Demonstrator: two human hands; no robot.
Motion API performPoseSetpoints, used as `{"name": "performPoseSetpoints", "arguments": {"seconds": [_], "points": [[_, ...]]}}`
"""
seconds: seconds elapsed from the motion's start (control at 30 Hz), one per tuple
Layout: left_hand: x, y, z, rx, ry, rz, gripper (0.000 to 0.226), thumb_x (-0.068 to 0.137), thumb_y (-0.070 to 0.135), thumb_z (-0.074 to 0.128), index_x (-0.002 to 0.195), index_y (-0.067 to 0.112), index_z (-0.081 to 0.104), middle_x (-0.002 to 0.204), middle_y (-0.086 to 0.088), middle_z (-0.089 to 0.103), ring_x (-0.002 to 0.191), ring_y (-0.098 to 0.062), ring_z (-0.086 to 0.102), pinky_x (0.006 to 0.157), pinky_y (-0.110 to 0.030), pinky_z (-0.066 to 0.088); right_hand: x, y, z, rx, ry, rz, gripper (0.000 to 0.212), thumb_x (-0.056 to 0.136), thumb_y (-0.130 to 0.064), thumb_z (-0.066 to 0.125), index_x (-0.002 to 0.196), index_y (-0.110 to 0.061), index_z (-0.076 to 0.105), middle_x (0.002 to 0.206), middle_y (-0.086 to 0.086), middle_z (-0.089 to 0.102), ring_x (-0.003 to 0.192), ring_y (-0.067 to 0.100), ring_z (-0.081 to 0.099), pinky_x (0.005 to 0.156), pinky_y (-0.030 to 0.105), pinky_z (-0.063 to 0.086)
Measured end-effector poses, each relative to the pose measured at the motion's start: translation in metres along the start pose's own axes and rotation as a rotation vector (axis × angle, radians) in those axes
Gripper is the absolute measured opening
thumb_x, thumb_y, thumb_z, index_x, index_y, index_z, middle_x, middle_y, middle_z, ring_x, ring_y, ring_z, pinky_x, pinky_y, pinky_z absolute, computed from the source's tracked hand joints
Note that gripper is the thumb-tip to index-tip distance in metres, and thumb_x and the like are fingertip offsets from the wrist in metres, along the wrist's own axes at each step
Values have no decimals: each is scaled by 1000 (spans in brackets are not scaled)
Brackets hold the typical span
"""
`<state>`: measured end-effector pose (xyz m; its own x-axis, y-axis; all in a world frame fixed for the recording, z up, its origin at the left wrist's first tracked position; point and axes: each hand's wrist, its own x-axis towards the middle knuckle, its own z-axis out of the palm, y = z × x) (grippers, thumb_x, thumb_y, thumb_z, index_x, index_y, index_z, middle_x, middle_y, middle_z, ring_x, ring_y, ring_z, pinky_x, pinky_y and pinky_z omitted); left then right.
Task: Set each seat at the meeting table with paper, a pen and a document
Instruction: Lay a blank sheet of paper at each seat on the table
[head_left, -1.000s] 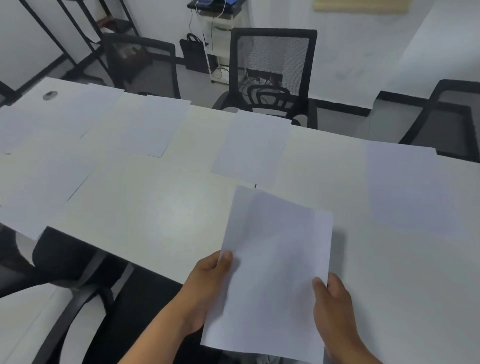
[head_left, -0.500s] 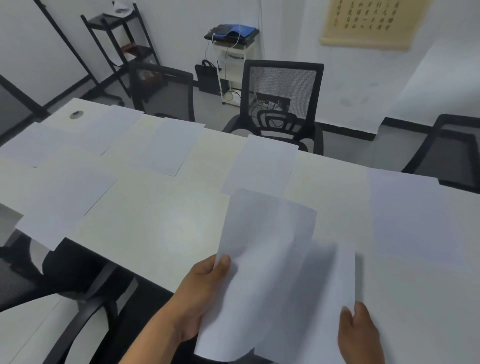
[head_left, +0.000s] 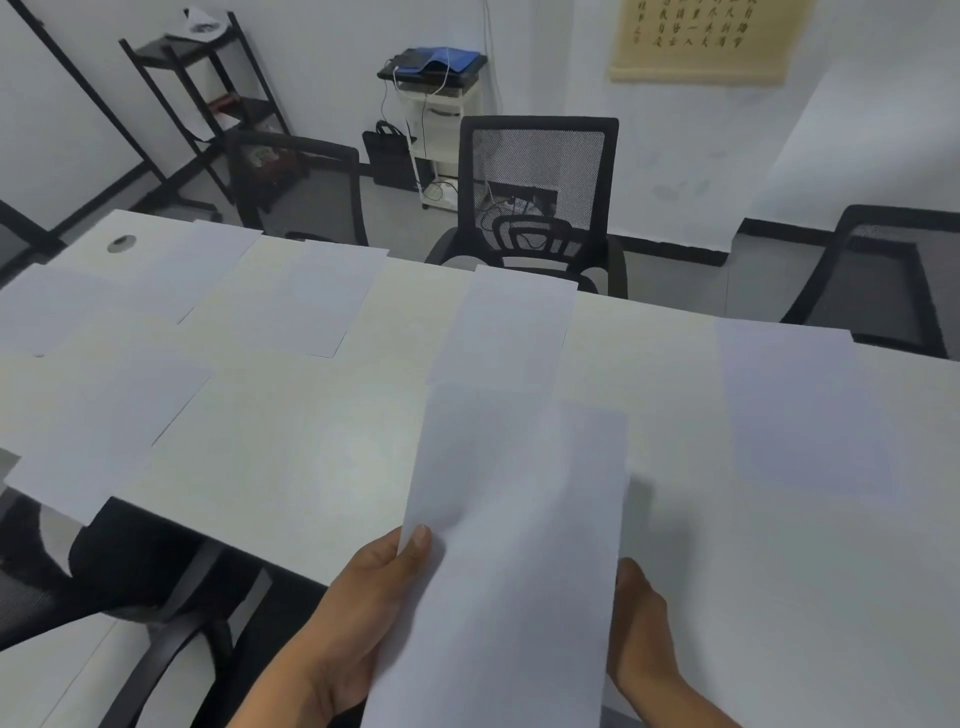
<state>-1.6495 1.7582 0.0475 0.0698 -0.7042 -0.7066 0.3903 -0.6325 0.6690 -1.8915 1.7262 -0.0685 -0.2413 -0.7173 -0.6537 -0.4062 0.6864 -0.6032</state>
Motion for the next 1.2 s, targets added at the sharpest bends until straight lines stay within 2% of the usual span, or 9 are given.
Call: {"name": "performPoseSetpoints", "arguments": {"seconds": [0.2, 0.43, 0.6, 0.73, 0.8, 0.9, 1.03, 1.1, 1.2], "points": [[4, -7, -12, 19, 39, -15, 43, 103, 36, 59, 128, 6, 78, 126, -27, 77, 115, -49, 75, 107, -60, 56, 12, 4, 5, -461, 77, -138, 31, 105, -41, 52, 85, -18, 51, 83, -4, 63, 74, 17, 61, 65, 32, 44], [10, -9, -14, 27, 39, -41, 42, 106, 36, 59, 129, 6, 78, 129, -28, 75, 118, -52, 73, 113, -67, 50, 19, 4, -2, -562, 70, -123, 35, 105, -48, 52, 82, -22, 53, 81, -7, 62, 70, 10, 58, 62, 28, 42], [14, -9, -13, 33, 30, -44, 41, 107, 35, 58, 130, 7, 77, 130, -28, 75, 119, -52, 72, 114, -68, 49, 20, 1, -7, -583, 47, -69, 35, 102, -56, 54, 93, -22, 52, 90, -7, 60, 84, 20, 62, 73, 31, 49], [17, -8, -11, 47, 20, -41, 43, 108, 37, 58, 131, 6, 76, 131, -29, 74, 121, -53, 71, 115, -70, 47, 21, 5, -12, -556, 89, -41, 49, 96, -67, 56, 102, -19, 50, 93, -3, 62, 86, 24, 63, 69, 34, 45], [19, -8, -10, 56, 14, -38, 43, 107, 38, 58, 131, 6, 76, 131, -29, 74, 121, -53, 71, 115, -70, 47, 24, 10, -15, -464, 83, -98, 43, 101, -62, 54, 92, -19, 52, 86, -4, 65, 78, 20, 63, 66, 34, 45], [21, -6, -5, 68, -5, -27, 43, 107, 39, 58, 131, 7, 77, 130, -28, 75, 121, -51, 71, 116, -69, 47, 18, 5, -21, -61, -34, -171, 49, 107, -48, 53, 76, -10, 54, 69, 4, 66, 59, 18, 57, 65, 36, 47], [22, -3, 9, 91, -18, -12, 42, 105, 37, 59, 130, 8, 77, 127, -27, 76, 118, -51, 73, 114, -67, 49, -7, -11, -36, 395, -223, -103, 72, 113, -57, 36, 96, 1, 75, 89, 20, 79, 75, 38, 70, 72, 44, 56], [23, -1, 18, 104, -32, -7, 43, 106, 37, 59, 131, 6, 76, 127, -28, 76, 118, -52, 73, 113, -68, 49, -16, -15, -50, 559, -260, -57, 81, 113, -59, 28, 98, 3, 77, 93, 26, 79, 73, 37, 66, 71, 45, 51], [26, 1, 30, 131, -57, -5, 43, 107, 38, 59, 131, 6, 76, 128, -27, 76, 118, -51, 73, 114, -68, 49, -23, -16, -72, 659, -250, -112, 77, 109, -61, 40, 91, 6, 71, 87, 32, 70, 73, 33, 58, 72, 45, 43]]}}
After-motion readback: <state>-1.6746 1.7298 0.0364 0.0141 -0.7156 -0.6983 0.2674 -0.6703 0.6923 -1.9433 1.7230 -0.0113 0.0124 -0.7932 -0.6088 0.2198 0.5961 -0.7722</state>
